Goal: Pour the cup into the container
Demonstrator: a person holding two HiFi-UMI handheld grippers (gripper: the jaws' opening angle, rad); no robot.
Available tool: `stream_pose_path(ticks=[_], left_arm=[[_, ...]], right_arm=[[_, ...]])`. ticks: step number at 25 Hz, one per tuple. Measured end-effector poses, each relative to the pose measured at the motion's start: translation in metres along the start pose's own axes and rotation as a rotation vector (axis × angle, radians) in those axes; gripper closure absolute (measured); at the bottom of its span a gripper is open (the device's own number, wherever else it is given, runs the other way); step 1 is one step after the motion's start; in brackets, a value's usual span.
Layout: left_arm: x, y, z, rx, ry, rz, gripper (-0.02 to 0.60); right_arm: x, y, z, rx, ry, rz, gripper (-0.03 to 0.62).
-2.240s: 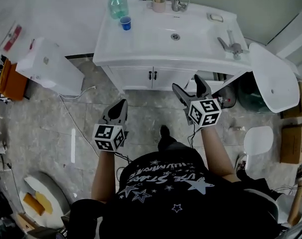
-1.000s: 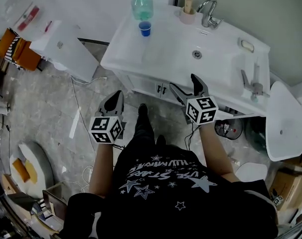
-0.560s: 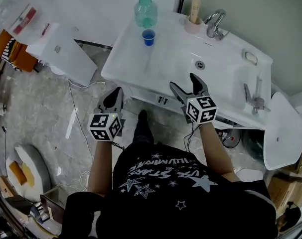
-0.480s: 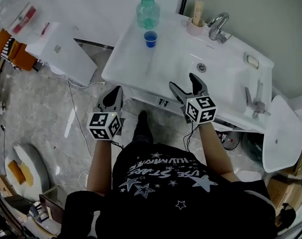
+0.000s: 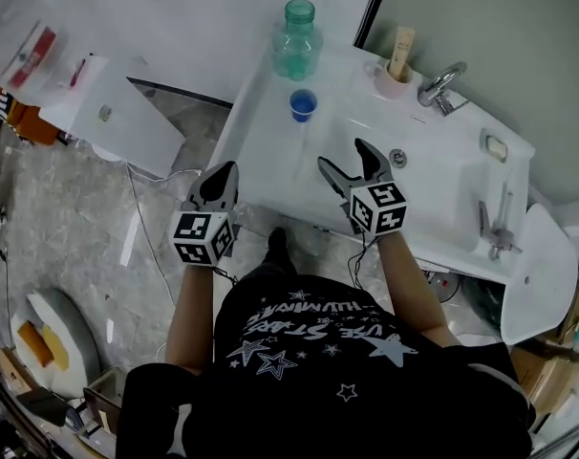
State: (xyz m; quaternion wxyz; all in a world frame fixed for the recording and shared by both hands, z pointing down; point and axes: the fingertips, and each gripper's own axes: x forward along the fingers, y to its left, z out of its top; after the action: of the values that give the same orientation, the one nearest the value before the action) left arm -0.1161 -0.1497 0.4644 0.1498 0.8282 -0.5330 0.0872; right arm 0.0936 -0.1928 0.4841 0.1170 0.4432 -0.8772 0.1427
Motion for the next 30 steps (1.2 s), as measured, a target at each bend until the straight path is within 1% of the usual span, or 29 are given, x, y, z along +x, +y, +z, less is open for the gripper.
stream_pose_path(ticks=[5,14,20,30], left_arm=[[0.03,0.028,0.012,-0.005,0.007,-0.012,0.571],[0.076,0.062,0.017,-0.017,0.03,-0.05,0.571],[0.095,0.081,0.019,-0.021,0.042,-0.064,0.571],[0.118,0.103,0.017,-0.021,0.075,-0.096,0.571]], right_arm=[[0.04,-0.009,0.002,-0.066,0.044,0.01,0.215],[0.099,-0.019,-0.008,-0.159,0.12,0.043,0.237],[0.13,-0.025,-0.019,-0.183,0.159,0.046,0.237],[0.165,-0.027,-0.031,-0.22,0.182,0.083,0.244]])
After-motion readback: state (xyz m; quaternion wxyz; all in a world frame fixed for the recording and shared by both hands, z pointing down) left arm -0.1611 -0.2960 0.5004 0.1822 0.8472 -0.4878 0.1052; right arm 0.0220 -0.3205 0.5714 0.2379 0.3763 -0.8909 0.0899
